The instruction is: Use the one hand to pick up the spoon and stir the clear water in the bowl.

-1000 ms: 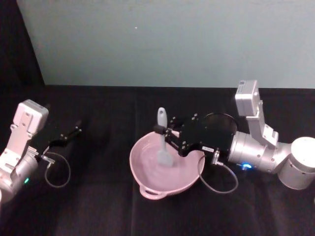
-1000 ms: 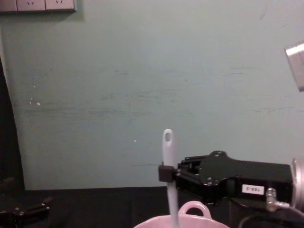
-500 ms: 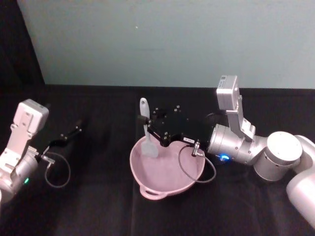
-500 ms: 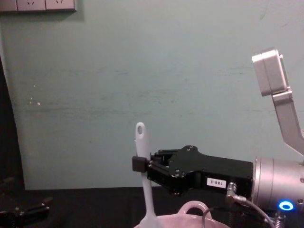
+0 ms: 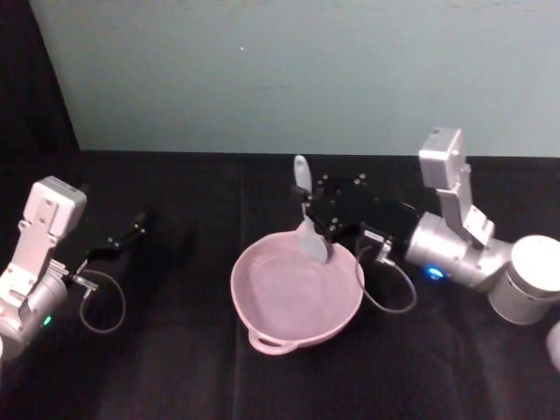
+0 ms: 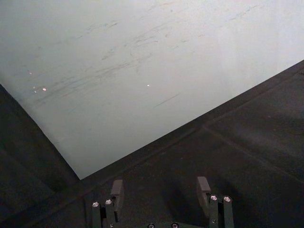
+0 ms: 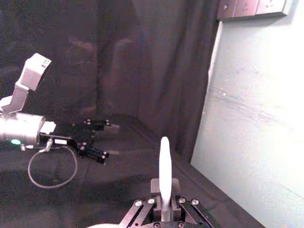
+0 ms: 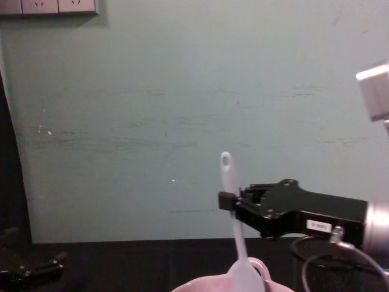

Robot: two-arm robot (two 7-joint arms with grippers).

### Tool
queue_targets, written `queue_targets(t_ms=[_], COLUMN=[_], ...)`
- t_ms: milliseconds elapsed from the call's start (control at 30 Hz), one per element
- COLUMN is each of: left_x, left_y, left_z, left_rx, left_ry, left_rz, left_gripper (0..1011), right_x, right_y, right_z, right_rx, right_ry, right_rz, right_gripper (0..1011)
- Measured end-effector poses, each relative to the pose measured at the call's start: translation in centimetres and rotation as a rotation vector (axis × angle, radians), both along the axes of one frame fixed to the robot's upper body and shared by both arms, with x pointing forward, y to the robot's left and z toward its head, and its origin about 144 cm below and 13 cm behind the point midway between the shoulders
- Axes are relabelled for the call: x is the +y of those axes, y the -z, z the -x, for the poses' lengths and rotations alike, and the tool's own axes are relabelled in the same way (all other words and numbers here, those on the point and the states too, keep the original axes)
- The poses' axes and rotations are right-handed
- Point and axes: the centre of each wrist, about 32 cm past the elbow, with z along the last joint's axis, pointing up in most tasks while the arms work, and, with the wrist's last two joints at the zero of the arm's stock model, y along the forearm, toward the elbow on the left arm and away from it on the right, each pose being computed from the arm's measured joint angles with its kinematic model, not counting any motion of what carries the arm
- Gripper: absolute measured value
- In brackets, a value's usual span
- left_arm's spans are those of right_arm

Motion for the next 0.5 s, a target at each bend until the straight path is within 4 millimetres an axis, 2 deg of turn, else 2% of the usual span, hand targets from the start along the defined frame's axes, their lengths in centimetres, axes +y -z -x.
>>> queue_targets(t_ms=[267, 500], left_x=[0.0, 0.0], left_y=[0.0, 0.0], left_z=[0.0, 0.0], left_rx=[0.000, 0.000], left_ry=[0.000, 0.000], left_rz=[0.000, 0.000], left_gripper=[1005, 1005], right_x=[-1.0, 0.5], right_y=[-0.1, 0.2], right_z=[2.4, 3.7], right_rx=[0.010, 0.017], right_ry=[-0.005, -0.069], right_rz=[-0.015, -0.056], right_gripper=[118, 118])
